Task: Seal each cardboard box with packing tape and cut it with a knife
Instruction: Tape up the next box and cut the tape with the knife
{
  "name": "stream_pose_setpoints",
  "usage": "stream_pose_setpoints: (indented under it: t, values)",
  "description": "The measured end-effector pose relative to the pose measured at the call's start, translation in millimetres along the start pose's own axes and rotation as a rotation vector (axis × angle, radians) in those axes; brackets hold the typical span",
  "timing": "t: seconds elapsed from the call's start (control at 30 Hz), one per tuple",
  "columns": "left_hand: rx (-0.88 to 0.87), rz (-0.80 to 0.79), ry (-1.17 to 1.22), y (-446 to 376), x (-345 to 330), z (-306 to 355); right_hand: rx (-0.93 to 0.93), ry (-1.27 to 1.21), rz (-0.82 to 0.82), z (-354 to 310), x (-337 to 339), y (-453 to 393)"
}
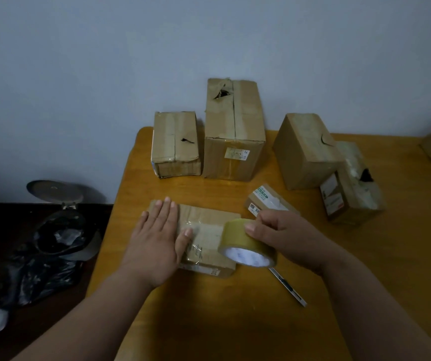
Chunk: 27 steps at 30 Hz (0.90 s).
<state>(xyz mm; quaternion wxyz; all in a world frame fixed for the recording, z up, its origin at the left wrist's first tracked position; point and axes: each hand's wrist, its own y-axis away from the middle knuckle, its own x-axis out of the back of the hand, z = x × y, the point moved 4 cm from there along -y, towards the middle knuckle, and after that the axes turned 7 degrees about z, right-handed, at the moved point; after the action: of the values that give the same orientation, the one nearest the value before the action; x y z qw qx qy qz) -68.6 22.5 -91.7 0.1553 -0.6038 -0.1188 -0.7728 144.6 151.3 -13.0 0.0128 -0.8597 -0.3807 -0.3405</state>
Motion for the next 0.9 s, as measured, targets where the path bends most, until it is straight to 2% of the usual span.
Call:
stream_pose_setpoints:
  t: [0.13,0.27,0.43,0.67,0.77,0.83,0.9]
  values:
    - [0.016,-0.024,-0.007,-0.8,-0.4,1.4,-0.066,0.146,0.070,22.9,17.8,-0.9]
    - [0.016,-0.028,-0.038,-2.0,-2.1,2.6,-0.144,0.193,0.055,50.1,1.5,-5.0]
    - [0.014,-0.019,-0.040,-2.8,-4.2,1.7,-0.158,0.255,0.103,68.4,-11.8,-14.8]
    - [-0.009,-0.090,-0.156,-5.7,-2.9,10.8,-0.129,0.371,0.029,60.7,-36.4,-25.9]
    - [-0.193,-0.049,-0.190,-4.1,-1.2,37.5,-0.120,0.404,-0.013,59.2,-35.7,-27.4]
    - [-0.310,-0.104,-0.174,-1.7,-4.6,49.4,-0.111,0.407,-0.034,59.1,-36.4,-26.9]
    - [-0.330,-0.199,-0.178,-2.8,-8.7,49.3,-0.096,0.394,-0.035,59.1,-38.1,-26.3]
